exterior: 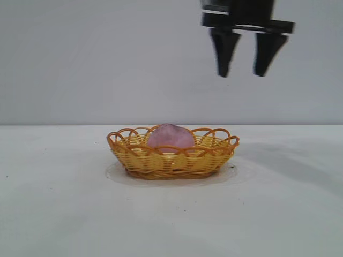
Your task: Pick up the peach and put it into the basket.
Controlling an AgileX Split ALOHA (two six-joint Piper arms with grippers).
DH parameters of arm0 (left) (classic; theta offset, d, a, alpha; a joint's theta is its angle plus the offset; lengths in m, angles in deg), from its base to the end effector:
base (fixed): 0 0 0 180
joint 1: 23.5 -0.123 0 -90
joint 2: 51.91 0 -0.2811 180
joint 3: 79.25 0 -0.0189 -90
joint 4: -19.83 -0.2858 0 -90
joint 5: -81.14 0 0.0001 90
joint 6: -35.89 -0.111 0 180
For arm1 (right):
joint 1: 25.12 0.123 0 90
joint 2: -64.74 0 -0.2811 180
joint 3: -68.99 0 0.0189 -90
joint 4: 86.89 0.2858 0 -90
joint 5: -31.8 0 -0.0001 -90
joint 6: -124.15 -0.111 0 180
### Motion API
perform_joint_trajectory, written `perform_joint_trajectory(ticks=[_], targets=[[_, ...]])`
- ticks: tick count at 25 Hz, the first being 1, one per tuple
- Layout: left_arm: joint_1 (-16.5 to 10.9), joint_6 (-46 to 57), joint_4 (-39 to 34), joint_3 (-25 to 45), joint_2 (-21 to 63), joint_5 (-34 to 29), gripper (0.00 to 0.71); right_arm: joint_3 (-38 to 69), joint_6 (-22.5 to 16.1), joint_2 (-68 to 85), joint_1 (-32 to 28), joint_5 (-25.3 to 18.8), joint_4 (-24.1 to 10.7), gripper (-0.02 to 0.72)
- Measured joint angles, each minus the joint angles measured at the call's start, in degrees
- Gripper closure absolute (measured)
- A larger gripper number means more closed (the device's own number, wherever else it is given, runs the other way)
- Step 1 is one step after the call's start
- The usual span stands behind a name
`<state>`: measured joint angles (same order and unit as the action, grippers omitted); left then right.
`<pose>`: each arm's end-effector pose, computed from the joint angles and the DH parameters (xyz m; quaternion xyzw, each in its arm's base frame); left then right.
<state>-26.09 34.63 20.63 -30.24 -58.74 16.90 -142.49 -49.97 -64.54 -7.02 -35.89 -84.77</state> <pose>0.0428 0.0005 0.2768 -0.0095 0.8663 0.0098 0.4993 0.4659 0.1563 0.2131 -0.2013 0.9712 0.0312 0.1236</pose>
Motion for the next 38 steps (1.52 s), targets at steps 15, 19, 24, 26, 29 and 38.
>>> perform_joint_trajectory(ticks=[15, 19, 24, 26, 29, 38], targets=[[0.00, 0.00, 0.00, 0.00, 0.00, 0.00, 0.350, 0.00, -0.70, 0.30, -14.79, -2.57, -1.40, 0.151], [0.00, 0.00, 0.00, 0.00, 0.00, 0.00, 0.350, 0.46, -0.70, 2.92, -14.79, -2.97, -1.29, 0.151], [0.00, 0.00, 0.00, 0.00, 0.00, 0.00, 0.350, 6.02, -1.03, 10.79, -14.79, -3.01, -1.29, 0.151], [0.00, 0.00, 0.00, 0.00, 0.00, 0.00, 0.350, 9.73, -1.18, 15.08, -14.79, -3.01, -1.29, 0.151], [0.00, 0.00, 0.00, 0.00, 0.00, 0.00, 0.350, 16.87, -1.68, 22.31, -14.79, -3.11, -1.29, 0.151], [0.00, 0.00, 0.00, 0.00, 0.00, 0.00, 0.350, 40.09, -2.43, 47.74, -14.79, 0.35, 1.15, 0.151]])
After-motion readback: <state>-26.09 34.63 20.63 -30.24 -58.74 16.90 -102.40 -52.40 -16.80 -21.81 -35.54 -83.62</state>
